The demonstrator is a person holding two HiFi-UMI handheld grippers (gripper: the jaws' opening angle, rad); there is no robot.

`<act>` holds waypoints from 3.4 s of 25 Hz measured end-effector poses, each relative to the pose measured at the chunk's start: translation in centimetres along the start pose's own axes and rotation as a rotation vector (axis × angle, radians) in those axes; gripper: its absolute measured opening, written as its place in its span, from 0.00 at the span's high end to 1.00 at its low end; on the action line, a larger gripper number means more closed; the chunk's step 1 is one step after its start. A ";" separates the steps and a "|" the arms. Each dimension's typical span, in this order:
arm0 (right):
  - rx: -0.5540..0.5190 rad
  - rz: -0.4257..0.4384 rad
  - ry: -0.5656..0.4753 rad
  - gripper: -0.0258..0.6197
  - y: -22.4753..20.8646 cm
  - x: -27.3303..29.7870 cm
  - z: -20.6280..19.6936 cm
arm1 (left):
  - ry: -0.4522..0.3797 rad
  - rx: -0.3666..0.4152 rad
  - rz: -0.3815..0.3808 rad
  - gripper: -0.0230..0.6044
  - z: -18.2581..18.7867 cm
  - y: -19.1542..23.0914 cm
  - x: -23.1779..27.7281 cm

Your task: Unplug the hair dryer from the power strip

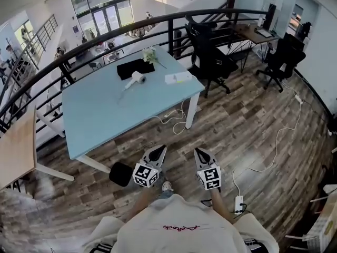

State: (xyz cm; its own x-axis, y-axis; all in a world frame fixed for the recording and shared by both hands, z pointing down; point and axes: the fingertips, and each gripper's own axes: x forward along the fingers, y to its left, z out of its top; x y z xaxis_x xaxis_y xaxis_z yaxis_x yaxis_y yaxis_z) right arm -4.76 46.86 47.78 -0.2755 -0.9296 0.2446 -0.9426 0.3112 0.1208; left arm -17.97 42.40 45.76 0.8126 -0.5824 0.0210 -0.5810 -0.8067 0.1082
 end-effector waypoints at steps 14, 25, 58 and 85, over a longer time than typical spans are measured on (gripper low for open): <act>-0.004 -0.025 -0.012 0.93 -1.2 12.5 3.4 | -0.020 0.001 -0.002 0.94 1.6 12.4 4.7; 0.007 -0.055 0.021 0.93 -1.3 16.3 2.9 | -0.002 -0.016 -0.033 0.94 0.7 16.3 6.6; 0.052 -0.031 0.049 0.93 -5.0 21.3 0.0 | 0.050 -0.034 -0.025 0.94 -2.0 19.0 12.4; 0.054 0.141 0.019 0.93 -22.5 35.9 3.2 | 0.088 -0.017 0.154 0.94 1.0 27.2 31.4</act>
State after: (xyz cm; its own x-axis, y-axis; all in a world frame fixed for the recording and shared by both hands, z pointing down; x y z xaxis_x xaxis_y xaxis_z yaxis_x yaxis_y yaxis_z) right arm 5.96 5.80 50.74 -0.4027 -0.8734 0.2737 -0.9038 0.4268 0.0321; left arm -8.30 2.04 48.39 0.7151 -0.6877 0.1253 -0.6989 -0.7062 0.1133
